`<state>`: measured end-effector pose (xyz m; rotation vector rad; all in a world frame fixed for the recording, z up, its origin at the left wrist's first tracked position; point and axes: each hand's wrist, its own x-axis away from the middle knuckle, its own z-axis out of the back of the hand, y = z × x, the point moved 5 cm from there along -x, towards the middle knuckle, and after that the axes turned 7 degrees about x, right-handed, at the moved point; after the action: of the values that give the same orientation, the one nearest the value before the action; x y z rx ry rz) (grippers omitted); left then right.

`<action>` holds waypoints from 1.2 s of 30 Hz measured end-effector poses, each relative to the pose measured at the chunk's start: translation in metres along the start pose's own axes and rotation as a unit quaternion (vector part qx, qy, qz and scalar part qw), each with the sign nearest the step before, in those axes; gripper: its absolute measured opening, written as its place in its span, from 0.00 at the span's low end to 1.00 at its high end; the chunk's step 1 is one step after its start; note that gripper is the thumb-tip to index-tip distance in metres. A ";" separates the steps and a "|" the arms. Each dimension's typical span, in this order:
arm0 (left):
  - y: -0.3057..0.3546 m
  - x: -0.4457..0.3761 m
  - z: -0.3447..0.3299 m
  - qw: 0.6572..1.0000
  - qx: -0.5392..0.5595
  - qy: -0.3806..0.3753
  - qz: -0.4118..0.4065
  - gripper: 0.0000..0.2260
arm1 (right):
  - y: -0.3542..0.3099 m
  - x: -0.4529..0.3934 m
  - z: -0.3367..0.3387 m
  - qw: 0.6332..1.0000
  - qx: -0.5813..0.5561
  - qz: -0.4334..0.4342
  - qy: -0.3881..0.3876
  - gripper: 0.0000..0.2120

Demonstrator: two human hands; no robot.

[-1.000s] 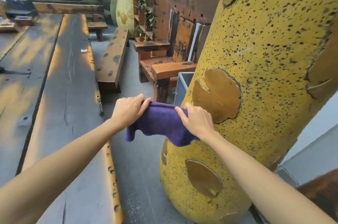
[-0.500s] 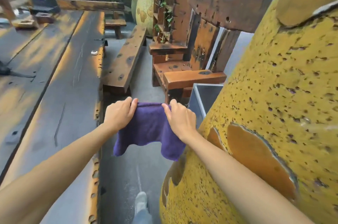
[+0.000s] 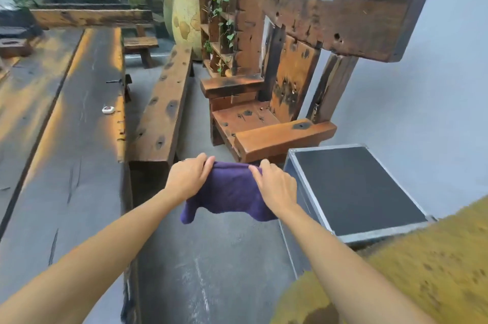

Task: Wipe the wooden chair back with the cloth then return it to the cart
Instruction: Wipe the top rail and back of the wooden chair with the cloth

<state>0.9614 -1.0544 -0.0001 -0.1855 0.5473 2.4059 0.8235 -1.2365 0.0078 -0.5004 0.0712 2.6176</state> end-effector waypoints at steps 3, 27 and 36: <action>-0.021 -0.053 -0.005 0.999 0.020 -0.011 -0.026 0.20 | -0.007 -0.048 -0.011 1.000 0.010 0.001 0.010 0.21; -0.053 -0.440 -0.104 0.953 0.067 -0.188 -0.227 0.19 | 0.088 -0.382 -0.127 0.984 0.133 0.075 0.088 0.13; -0.084 -0.543 -0.141 0.945 0.090 -0.191 -0.250 0.14 | 0.103 -0.480 -0.174 0.995 0.052 0.071 -0.037 0.20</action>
<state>1.4345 -1.3670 -0.0103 0.1998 0.4676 1.8216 1.2290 -1.5627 0.0144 -0.3725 0.2264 2.7511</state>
